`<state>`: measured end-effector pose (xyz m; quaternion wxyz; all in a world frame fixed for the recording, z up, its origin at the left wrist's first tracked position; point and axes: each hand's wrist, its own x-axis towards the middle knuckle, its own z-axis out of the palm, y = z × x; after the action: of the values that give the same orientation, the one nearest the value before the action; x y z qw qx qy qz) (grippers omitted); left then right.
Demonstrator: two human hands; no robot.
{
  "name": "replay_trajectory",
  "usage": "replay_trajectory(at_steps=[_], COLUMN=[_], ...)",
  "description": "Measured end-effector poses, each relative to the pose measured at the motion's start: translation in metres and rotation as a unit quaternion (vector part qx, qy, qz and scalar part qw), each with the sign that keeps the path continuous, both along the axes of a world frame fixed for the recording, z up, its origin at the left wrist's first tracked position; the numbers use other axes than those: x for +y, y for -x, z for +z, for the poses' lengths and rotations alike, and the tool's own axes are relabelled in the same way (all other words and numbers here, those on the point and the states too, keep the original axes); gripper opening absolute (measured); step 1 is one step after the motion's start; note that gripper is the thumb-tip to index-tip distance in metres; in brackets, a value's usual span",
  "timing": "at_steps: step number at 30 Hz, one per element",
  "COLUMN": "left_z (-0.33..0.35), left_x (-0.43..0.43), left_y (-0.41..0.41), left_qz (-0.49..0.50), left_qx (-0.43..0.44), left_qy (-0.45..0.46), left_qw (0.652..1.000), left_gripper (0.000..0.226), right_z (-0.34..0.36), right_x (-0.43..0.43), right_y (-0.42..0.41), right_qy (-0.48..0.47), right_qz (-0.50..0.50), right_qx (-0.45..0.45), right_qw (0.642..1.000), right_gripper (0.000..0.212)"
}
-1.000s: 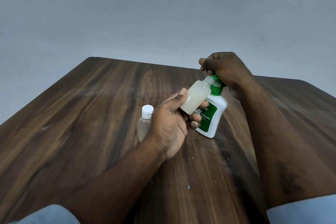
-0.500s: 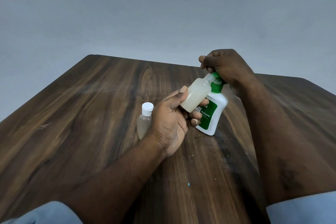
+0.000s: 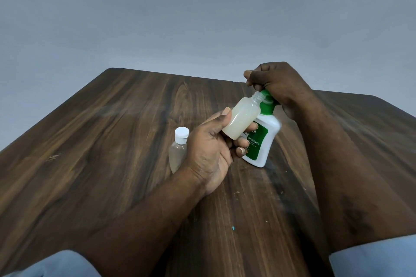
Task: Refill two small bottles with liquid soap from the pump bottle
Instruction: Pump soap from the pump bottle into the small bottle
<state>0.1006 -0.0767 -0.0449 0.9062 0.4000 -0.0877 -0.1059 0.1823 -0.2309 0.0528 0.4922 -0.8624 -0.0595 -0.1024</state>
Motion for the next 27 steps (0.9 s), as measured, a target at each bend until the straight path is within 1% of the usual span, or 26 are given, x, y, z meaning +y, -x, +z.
replay_trajectory(at_steps=[4, 7, 13, 19, 22, 27], left_z=[-0.0008, -0.0002, -0.0004, -0.0004, 0.0, 0.0009], left_x=[0.0002, -0.0002, -0.001, 0.0001, -0.0001, -0.0001], left_y=[-0.0002, 0.0001, 0.0004, 0.0003, 0.0, 0.0007], left_qz=[-0.001, 0.0, 0.0, -0.003, -0.002, -0.002], left_qx=[0.0, 0.0, 0.002, 0.007, 0.005, 0.006], left_qy=[0.0, 0.004, 0.007, 0.004, 0.007, 0.006], left_qw=[1.0, 1.0, 1.0, 1.0, 1.0, 1.0], left_gripper=[0.044, 0.044, 0.041, 0.044, 0.043, 0.043], right_z=[0.0005, -0.0017, -0.002, 0.0011, -0.0002, -0.0019], right_x=[0.0005, 0.0015, 0.0015, -0.0017, -0.0002, 0.001], right_y=[-0.0001, -0.0007, -0.001, -0.002, -0.002, -0.0002], right_qy=[-0.001, 0.001, 0.006, -0.002, -0.002, 0.0], right_qz=[-0.006, -0.001, -0.004, -0.012, -0.005, -0.003], right_qx=[0.003, 0.007, 0.008, 0.003, 0.011, 0.023], right_qw=[1.0, 1.0, 1.0, 1.0, 1.0, 1.0], right_gripper=[0.022, 0.027, 0.027, 0.021, 0.022, 0.016])
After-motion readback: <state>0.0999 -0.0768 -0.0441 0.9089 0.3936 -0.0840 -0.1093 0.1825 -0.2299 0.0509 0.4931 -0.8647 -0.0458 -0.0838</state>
